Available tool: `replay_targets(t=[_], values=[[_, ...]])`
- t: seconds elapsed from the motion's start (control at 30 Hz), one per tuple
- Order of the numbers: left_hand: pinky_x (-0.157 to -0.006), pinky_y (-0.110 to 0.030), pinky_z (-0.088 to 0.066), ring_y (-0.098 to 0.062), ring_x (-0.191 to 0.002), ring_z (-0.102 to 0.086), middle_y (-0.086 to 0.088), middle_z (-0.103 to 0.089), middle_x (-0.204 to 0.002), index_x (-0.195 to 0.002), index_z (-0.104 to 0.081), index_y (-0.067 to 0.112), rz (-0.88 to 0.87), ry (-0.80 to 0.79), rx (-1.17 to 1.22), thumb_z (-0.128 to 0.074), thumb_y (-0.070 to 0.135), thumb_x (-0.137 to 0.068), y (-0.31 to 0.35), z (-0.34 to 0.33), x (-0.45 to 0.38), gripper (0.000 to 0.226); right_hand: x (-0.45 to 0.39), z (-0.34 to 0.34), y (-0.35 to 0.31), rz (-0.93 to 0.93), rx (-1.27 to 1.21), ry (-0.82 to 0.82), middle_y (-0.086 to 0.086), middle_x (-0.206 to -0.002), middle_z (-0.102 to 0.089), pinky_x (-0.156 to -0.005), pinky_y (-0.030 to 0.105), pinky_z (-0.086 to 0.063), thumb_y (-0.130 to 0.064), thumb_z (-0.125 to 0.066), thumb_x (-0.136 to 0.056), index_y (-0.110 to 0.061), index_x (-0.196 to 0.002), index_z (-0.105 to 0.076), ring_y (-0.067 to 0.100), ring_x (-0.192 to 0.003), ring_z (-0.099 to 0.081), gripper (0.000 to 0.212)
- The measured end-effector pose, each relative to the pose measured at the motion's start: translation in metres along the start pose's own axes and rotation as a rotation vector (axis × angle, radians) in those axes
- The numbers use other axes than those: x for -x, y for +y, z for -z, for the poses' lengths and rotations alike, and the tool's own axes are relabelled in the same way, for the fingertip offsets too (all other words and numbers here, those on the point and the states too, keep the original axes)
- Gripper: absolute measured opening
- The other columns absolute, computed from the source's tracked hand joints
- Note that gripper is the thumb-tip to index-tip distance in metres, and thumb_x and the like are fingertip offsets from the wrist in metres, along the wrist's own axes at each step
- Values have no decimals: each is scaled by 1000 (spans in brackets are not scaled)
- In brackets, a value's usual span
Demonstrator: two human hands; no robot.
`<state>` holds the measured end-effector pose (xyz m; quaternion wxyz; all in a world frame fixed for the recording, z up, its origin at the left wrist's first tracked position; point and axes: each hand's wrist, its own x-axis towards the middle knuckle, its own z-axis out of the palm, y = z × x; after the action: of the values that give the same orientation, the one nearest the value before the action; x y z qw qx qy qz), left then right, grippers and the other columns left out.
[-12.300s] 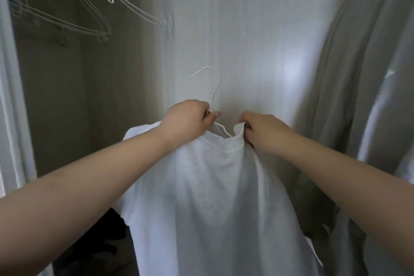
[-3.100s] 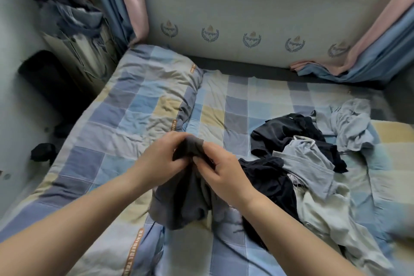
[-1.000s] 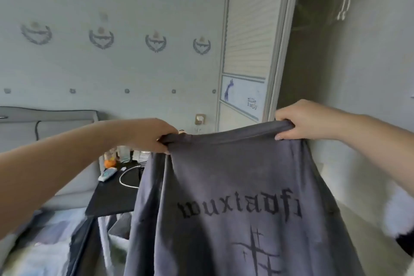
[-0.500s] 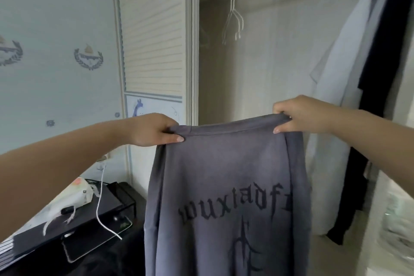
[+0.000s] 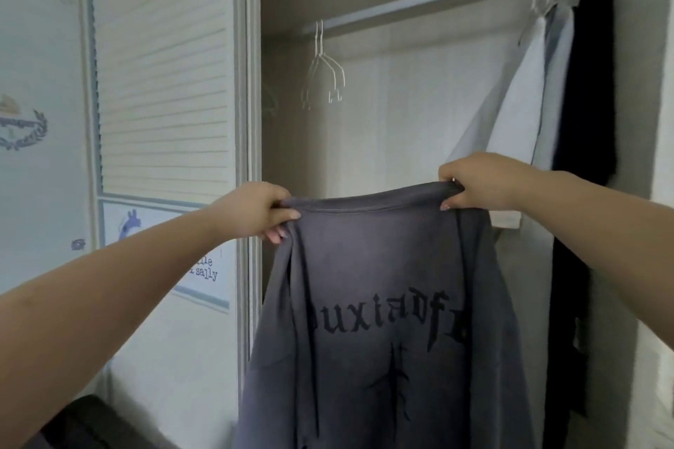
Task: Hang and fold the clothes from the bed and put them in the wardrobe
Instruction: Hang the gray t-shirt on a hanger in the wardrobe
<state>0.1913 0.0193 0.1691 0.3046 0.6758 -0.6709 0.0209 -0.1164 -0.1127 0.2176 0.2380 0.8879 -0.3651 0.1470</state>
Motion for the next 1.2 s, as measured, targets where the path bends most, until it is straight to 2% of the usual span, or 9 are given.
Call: replay_targets(t=[0.1,0.23,0.47,0.57,0.7,0.87,1.0,1.1,1.2], values=[[-64,-22,-58,-12,-72,-72,-1,-70,-73,-84,-60,11,-13,87,497,-58,19,-94,-8,-13,-26,13,-31,-13,25,-53,3,54,-8,-72,-48,-57,30,-32,-41,-65,-86,-28,-68,-38,13,-69,-44,34],[-72,-25,-59,-16,-82,-69,-9,-68,-87,-93,-64,8,-28,244,714,-55,20,-95,-22,-38,-69,15,-72,-31,48,-46,-28,60,-9,-72,-49,-55,27,-31,-42,-64,-85,-27,-71,-42,16,-74,-48,31],[-65,-23,-56,-15,-82,-68,-6,-72,-91,-98,-66,8,-9,490,1197,-48,25,-98,-23,-72,-169,25,-167,-62,88,-21,-83,-22,-3,-86,-56,-64,30,-43,-42,-65,-85,-19,-87,-55,20,-85,-55,25],[-65,-24,-56,-15,-85,-70,-7,-74,-98,-105,-65,7,-42,535,1309,-42,29,-101,-23,-73,-199,32,-202,-73,97,-2,-189,-75,-1,-83,-55,-59,28,-51,-40,-69,-83,-24,-73,-47,18,-75,-57,28],[-69,-28,-56,-18,-86,-70,-11,-73,-100,-109,-65,4,-23,564,1357,-38,36,-101,-24,-66,-230,42,-236,-86,98,-8,-339,-140,-2,-77,-53,-42,18,-42,-33,-70,-83,-19,-75,-49,11,-56,-55,27],[-84,-38,-52,-27,-103,-68,-15,-71,-109,-113,-64,2,12,568,1383,-40,45,-99,-31,-47,-262,51,-271,-85,90,12,-297,-194,-5,-71,-55,-56,21,-43,-40,-69,-83,-21,-72,-49,11,-61,-54,30],[-85,-40,-53,-29,-101,-68,-15,-71,-106,-111,-65,4,-16,559,1354,-43,46,-98,-41,-20,-286,49,-305,-58,78,-26,-585,48,-2,-92,-67,-79,26,-47,-43,-66,-84,-18,-97,-63,16,-87,-63,28],[-76,-38,-52,-27,-88,-69,-14,-71,-96,-103,-66,5,-47,538,1346,-48,48,-95,-52,-6,-299,47,-341,-33,61,-113,-733,387,-3,-99,-60,-78,28,-47,-47,-56,-90,-16,-112,-60,18,-89,-59,39],[-73,-38,-52,-24,-78,-68,-11,-70,-84,-95,-67,9,-56,535,1363,-51,49,-93,-61,0,-308,43,-371,-18,33,-171,-886,470,2,-111,-53,-84,41,-55,-45,-42,-97,-15,-128,-53,24,-98,-56,45]])
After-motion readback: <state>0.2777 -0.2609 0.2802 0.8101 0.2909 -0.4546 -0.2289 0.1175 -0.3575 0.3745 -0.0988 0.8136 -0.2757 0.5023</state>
